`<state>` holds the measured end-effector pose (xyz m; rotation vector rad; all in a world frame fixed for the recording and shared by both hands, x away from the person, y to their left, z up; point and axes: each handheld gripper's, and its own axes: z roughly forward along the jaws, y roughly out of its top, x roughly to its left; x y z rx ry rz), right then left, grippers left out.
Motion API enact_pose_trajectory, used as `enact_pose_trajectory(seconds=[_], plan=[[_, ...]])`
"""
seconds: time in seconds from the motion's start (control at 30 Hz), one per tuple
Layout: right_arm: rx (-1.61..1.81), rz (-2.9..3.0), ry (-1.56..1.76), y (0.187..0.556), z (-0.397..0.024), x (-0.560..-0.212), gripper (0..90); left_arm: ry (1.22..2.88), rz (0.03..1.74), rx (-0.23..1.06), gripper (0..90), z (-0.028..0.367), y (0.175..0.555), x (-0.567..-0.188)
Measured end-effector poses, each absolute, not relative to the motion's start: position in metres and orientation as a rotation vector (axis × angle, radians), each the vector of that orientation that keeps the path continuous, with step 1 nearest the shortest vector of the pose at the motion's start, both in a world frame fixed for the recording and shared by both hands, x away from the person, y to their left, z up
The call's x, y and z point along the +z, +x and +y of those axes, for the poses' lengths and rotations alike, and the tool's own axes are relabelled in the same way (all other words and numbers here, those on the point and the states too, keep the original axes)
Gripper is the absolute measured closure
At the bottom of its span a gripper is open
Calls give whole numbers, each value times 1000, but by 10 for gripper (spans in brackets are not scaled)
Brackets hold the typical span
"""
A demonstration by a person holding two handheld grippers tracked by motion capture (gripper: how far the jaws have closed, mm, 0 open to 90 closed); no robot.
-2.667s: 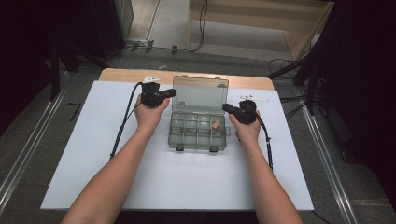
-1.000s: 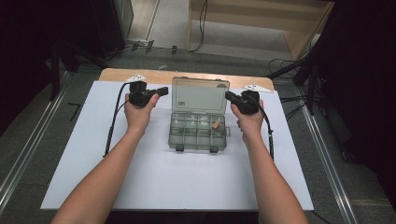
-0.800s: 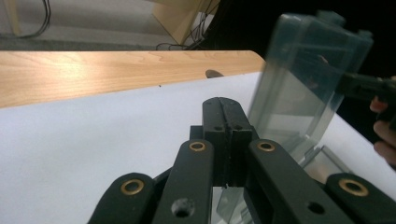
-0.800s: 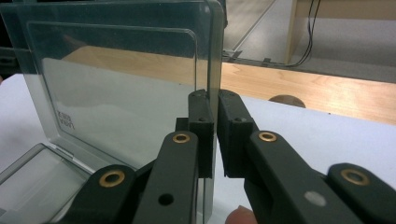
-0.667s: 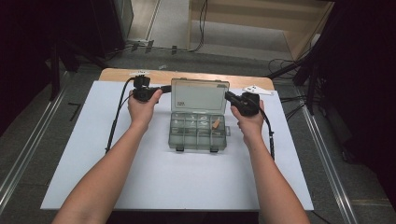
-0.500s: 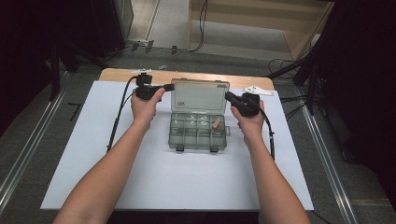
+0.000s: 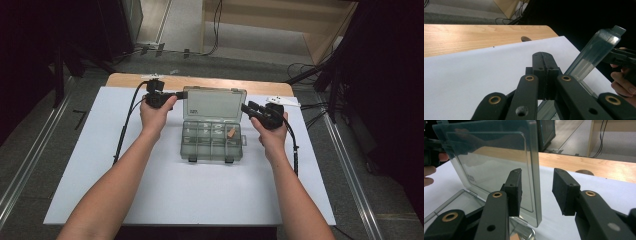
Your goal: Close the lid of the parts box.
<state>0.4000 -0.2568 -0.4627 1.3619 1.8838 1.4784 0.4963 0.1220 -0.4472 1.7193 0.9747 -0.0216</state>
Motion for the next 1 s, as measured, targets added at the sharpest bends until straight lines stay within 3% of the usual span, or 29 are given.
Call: enact_pose_trajectory(seconds=[0.13, 0.37, 0.57, 1.0], plan=[[1485, 1886, 1366, 396, -265, -464, 607, 1714, 960, -18, 900, 121, 493, -447], [1490, 1854, 1465, 397, -272, -464, 786, 1708, 947, -16, 900, 122, 488, -448], [1539, 1841, 1492, 398, -267, -458, 873, 1705, 933, -27, 900, 123, 484, -447], [1465, 1879, 1449, 394, -255, -440, 879, 1702, 884, -30, 900, 120, 471, -442]])
